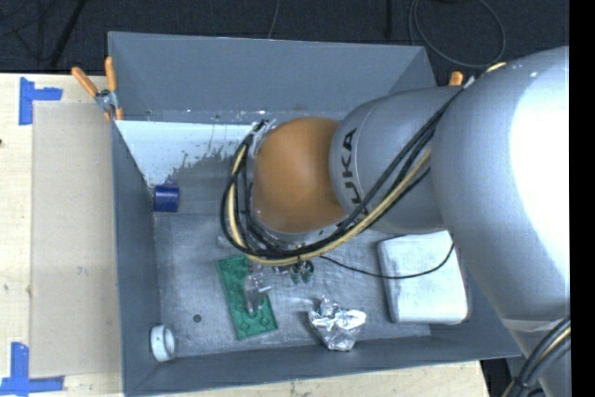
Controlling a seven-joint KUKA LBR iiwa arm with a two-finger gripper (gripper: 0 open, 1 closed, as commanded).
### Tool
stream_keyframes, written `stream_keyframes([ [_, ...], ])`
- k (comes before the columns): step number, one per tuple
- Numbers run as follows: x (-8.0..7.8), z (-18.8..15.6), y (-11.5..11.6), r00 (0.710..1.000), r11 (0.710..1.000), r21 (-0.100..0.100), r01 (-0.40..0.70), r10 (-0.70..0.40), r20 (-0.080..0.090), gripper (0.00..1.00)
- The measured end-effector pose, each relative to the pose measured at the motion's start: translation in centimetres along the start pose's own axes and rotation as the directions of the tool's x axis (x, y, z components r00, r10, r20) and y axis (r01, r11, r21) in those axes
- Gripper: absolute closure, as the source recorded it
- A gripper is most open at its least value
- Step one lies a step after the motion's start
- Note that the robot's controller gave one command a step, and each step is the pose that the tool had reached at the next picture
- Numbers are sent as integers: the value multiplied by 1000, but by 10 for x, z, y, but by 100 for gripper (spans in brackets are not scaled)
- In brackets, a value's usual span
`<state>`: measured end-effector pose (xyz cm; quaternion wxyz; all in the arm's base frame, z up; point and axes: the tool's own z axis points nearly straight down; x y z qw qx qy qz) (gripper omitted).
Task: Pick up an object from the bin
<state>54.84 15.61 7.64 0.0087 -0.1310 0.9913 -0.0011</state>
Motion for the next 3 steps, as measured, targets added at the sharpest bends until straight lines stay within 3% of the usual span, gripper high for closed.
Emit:
stream_keyframes([
  [1,0,-1,0,1000,1000,-2,-4,4,-1,100],
  [2,1,-101,4,999,999,-5,43,-43,-10,100],
  [3,-3,-196,10,997,997,-6,79,-79,-7,100],
])
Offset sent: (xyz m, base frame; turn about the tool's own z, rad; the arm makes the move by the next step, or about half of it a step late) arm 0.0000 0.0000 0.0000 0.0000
